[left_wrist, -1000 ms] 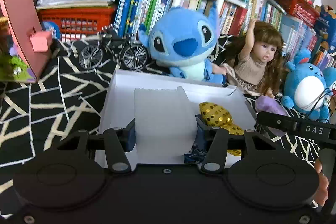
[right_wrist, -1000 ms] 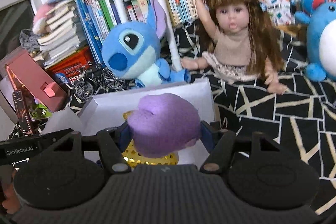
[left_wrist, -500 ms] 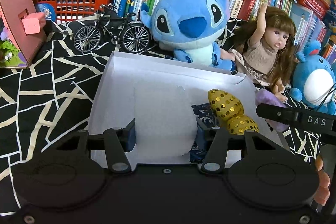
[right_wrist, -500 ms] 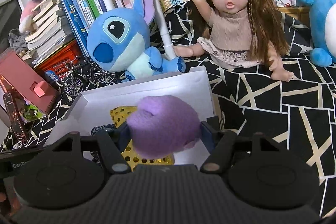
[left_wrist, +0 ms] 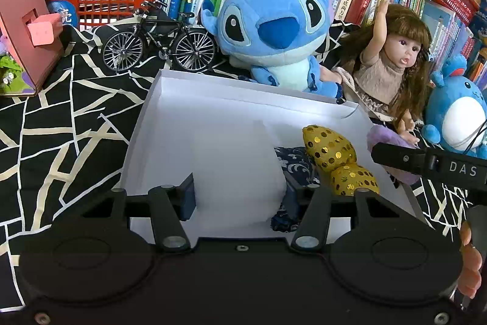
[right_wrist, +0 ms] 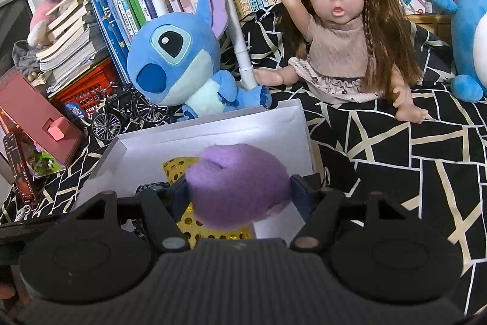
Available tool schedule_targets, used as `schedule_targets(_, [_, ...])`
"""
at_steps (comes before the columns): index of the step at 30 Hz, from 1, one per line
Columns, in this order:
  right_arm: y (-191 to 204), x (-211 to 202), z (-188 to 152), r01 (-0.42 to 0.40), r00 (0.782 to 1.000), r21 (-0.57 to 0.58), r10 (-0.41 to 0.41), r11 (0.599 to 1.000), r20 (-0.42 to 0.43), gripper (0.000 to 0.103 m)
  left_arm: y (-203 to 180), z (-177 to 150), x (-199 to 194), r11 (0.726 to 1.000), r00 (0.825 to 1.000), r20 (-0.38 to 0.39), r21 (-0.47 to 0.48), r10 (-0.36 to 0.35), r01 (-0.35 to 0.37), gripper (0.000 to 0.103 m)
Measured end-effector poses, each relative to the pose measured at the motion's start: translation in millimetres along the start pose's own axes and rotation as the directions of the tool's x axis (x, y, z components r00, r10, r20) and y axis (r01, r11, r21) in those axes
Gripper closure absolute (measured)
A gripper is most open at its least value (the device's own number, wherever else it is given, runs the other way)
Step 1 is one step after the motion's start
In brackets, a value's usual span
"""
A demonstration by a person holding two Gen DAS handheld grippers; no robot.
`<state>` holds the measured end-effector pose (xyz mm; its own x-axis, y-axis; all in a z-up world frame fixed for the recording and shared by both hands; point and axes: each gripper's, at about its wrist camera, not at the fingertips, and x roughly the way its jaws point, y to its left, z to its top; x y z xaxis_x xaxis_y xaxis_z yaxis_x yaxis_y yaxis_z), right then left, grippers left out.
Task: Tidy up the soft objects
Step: 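Carry the foam block and purple ball with both tools into the white tray, then open both tools to release the foam block and purple ball in the tray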
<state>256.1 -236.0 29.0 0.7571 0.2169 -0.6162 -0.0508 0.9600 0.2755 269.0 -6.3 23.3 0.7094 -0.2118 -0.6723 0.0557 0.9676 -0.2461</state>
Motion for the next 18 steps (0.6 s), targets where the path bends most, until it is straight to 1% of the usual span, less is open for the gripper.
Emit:
schedule_targets(4, [0, 0, 0, 0.002, 1.0, -0.004, -0.002, 1.0, 0.001, 0.031, -1, 0, -1, 1.0, 1.0, 0.003, 0.004, 0.002, -0.002, 0.04])
schedule_targets(6, [1, -1, 0, 0.005, 1.0, -0.008, -0.005, 1.0, 0.001, 0.031, -2, 0, -3, 1.0, 1.0, 0.006, 0.006, 0.005, -0.005, 0.035])
schedule_targets(9, [2, -2, 0, 0.009, 1.0, -0.016, -0.009, 1.0, 0.003, 0.031, -2, 0, -5, 1.0, 1.0, 0.015, 0.009, 0.01, -0.01, 0.032])
schedule_targets(12, [3, -3, 0, 0.009, 1.0, -0.02, -0.009, 1.0, 0.007, 0.028, -3, -1, -8, 1.0, 1.0, 0.022, 0.014, 0.01, -0.01, 0.029])
schedule_targets(18, [5, -8, -1, -0.012, 1.0, -0.023, 0.013, 1.0, 0.012, 0.026, -4, -3, -16, 1.0, 1.0, 0.031, 0.023, 0.005, -0.006, 0.025])
